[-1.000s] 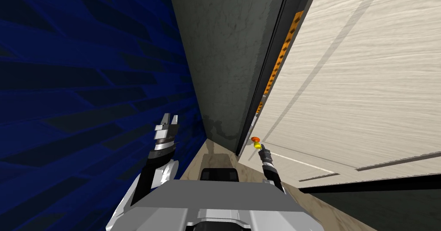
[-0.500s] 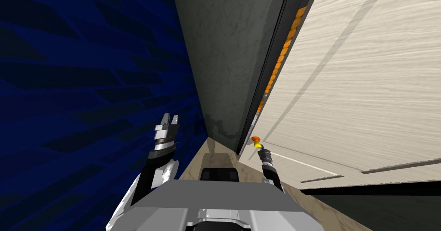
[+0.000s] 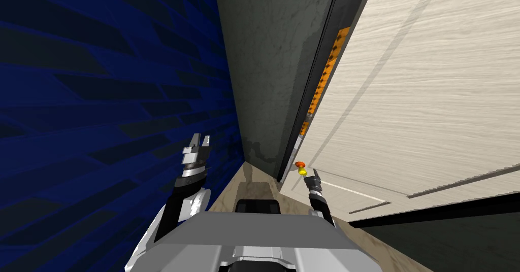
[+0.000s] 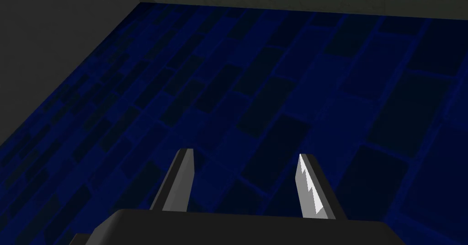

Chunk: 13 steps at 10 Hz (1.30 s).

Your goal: Pull the door open

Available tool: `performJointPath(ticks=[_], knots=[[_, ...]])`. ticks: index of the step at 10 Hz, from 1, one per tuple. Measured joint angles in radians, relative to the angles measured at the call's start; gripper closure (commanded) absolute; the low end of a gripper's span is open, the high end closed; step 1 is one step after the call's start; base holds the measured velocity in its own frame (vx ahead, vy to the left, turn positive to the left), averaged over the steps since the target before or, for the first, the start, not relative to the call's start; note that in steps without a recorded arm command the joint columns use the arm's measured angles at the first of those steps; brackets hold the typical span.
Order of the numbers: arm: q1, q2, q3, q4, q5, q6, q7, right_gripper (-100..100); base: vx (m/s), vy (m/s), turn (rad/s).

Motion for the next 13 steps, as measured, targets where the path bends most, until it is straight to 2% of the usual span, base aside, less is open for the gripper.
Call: performJointPath(ticks=[3, 4, 6, 7, 13], knots=[[0.010, 0.003, 0.019, -0.020, -0.038, 0.011, -0.072, -100, -0.042, 0.000, 0.022], [0.021, 0.008, 0.020, -0.046, -0.046, 0.023, -0.085, -100, -0.052, -0.001, 0.026], [0.006, 0.012, 0.039, -0.021, -0.063, 0.014, -0.130, -100, -0.042, 0.026, 0.058], [0.014, 0.019, 0.050, -0.050, -0.076, 0.027, -0.152, -100, -0.034, 0.033, 0.057], [-0.002, 0.031, 0.098, -0.057, -0.150, 0.027, -0.297, -100, -0.062, -0.002, 0.025]])
